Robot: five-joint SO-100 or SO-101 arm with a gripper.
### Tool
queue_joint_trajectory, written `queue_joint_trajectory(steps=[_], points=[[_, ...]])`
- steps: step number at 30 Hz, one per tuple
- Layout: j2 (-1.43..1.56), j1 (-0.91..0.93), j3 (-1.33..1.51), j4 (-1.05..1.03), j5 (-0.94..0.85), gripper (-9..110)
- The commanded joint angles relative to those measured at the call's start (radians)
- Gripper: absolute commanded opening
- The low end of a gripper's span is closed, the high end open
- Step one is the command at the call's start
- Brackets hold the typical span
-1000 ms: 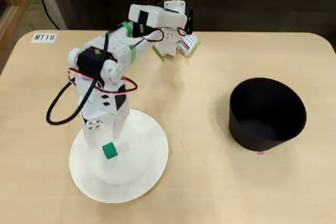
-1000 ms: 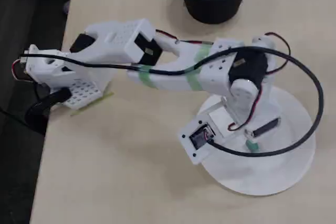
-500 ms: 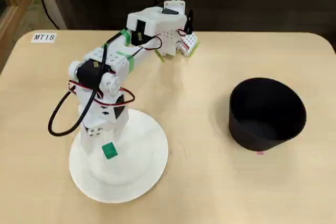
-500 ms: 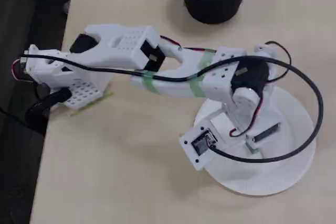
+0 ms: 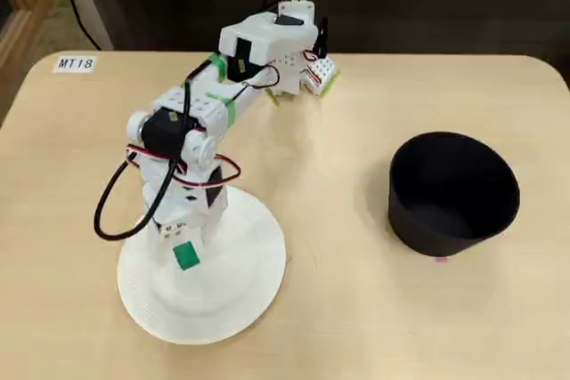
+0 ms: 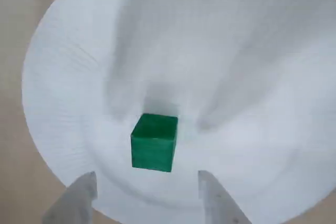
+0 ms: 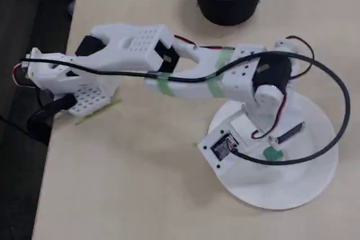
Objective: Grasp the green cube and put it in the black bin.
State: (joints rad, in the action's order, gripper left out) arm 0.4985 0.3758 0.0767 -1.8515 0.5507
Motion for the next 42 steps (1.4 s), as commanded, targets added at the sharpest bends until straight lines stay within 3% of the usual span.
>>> queue_joint_trajectory(steps=[1,20,24,29,37,42], points=[[-0.009,-0.005,-0.052,0.005,-0.005,28],[-0.132,0.018,-0.189,0.005,-0.008,24],[-0.141,0.031,-0.206,0.005,-0.002,19],[-0.143,0.043,-0.221,0.005,-0.006,0],[-0.121,0.037,-0.229,0.003,0.005,0],[0.104,-0.006,-0.229,0.002,-0.055,0]])
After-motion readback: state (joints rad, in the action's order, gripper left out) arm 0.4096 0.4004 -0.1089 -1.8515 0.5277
